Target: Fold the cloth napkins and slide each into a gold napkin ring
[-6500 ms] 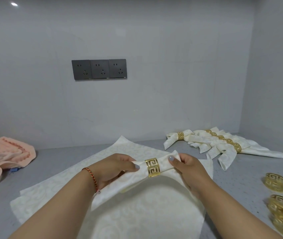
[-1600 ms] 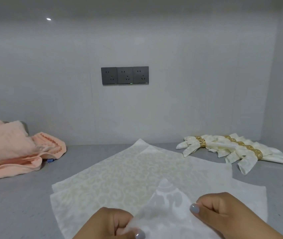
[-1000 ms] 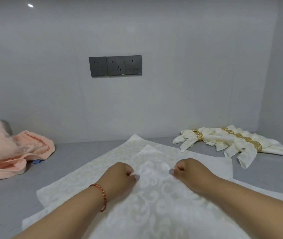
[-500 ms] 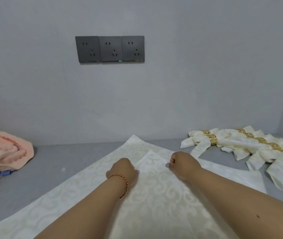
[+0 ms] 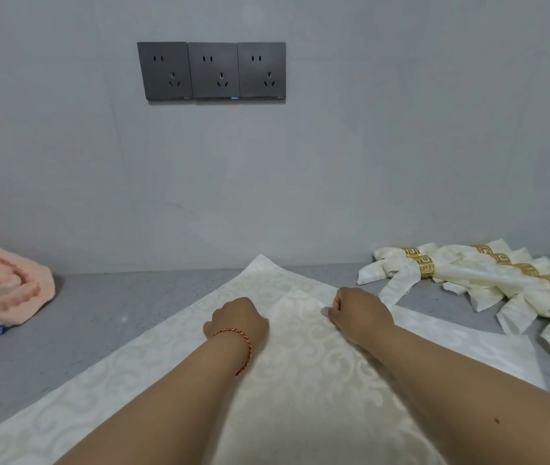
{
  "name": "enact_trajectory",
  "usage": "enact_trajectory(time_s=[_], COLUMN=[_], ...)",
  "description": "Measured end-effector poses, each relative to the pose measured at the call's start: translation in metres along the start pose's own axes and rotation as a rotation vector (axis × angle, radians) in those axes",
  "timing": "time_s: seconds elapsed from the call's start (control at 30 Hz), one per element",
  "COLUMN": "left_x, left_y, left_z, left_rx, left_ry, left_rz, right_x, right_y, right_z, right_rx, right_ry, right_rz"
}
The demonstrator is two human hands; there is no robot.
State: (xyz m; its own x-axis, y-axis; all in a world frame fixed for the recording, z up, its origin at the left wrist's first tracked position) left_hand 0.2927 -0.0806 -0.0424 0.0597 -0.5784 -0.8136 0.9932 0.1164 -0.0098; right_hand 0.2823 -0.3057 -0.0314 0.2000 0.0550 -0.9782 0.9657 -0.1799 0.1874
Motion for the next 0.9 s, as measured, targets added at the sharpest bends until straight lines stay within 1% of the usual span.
enact_trajectory(time_s=[0.07, 0.13, 0.17, 0.2, 0.27, 0.33, 0.37, 0.43, 0.47, 0.5, 0.57, 0.6, 0.67, 0.77, 0.83, 0.87, 0.9], left_x=[-0.012, -0.016, -0.01, 0.001, 0.026, 0.041, 0.045, 0.05, 0.052, 0.053, 0.055, 0.054, 0.052, 0.052, 0.049, 0.045, 0.04], left_y=[-0.009, -0.025, -0.034, -0.042, -0.051, -0.053, -0.054, -0.052, -0.051, -0.051, -0.051, -0.051, -0.05, -0.049, -0.042, -0.035, -0.027], left_z=[0.013, 0.039, 0.05, 0.056, 0.057, 0.052, 0.049, 0.047, 0.046, 0.045, 0.044, 0.043, 0.038, 0.031, 0.033, 0.037, 0.042], left_rx=[0.082, 0.282, 0.381, 0.45, 0.497, 0.49, 0.479, 0.46, 0.451, 0.442, 0.435, 0.429, 0.407, 0.368, 0.315, 0.286, 0.264], left_ry=[0.105, 0.181, 0.164, 0.142, 0.137, 0.184, 0.208, 0.25, 0.263, 0.268, 0.274, 0.276, 0.28, 0.303, 0.331, 0.338, 0.325], left_rz=[0.103, 0.195, 0.183, 0.129, -0.023, -0.12, -0.147, -0.179, -0.191, -0.205, -0.228, -0.233, -0.231, -0.272, -0.351, -0.371, -0.359], right_x=[0.001, 0.001, 0.001, 0.001, 0.002, -0.003, -0.008, -0.024, -0.029, -0.029, -0.015, -0.005, 0.009, 0.019, 0.02, 0.019, 0.017], right_y=[-0.001, -0.001, -0.001, -0.001, -0.001, -0.004, -0.007, -0.015, -0.02, -0.024, -0.027, -0.029, -0.029, -0.028, -0.024, -0.021, -0.018], right_z=[0.001, 0.0, 0.0, 0.001, 0.0, -0.001, -0.003, -0.018, -0.029, -0.04, -0.056, -0.06, -0.057, -0.036, -0.031, -0.03, -0.03], right_rx=[-0.008, -0.018, -0.02, -0.019, -0.02, -0.006, -0.007, -0.051, -0.106, -0.163, -0.24, -0.269, -0.3, -0.268, -0.246, -0.227, -0.2], right_ry=[-0.018, -0.037, -0.047, -0.05, -0.035, -0.041, -0.082, -0.153, -0.111, -0.01, 0.166, 0.177, 0.065, -0.085, -0.105, -0.106, -0.109], right_rz=[0.024, 0.05, 0.058, 0.062, 0.053, 0.062, 0.095, 0.215, 0.264, 0.261, 0.134, 0.067, -0.01, -0.111, -0.171, -0.197, -0.215])
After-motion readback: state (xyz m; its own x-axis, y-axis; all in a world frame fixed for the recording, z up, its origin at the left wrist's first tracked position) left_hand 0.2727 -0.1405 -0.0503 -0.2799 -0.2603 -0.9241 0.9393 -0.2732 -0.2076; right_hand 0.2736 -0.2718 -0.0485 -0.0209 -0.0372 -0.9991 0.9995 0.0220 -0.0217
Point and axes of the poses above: each hand's wrist, its own y-axis towards the middle knuckle, its own x-axis out of the palm, z = x × y, the point moved 10 cm from there along y, towards the middle knuckle, and after that the axes turned 12 degrees about -y, right-handed, at the moved point
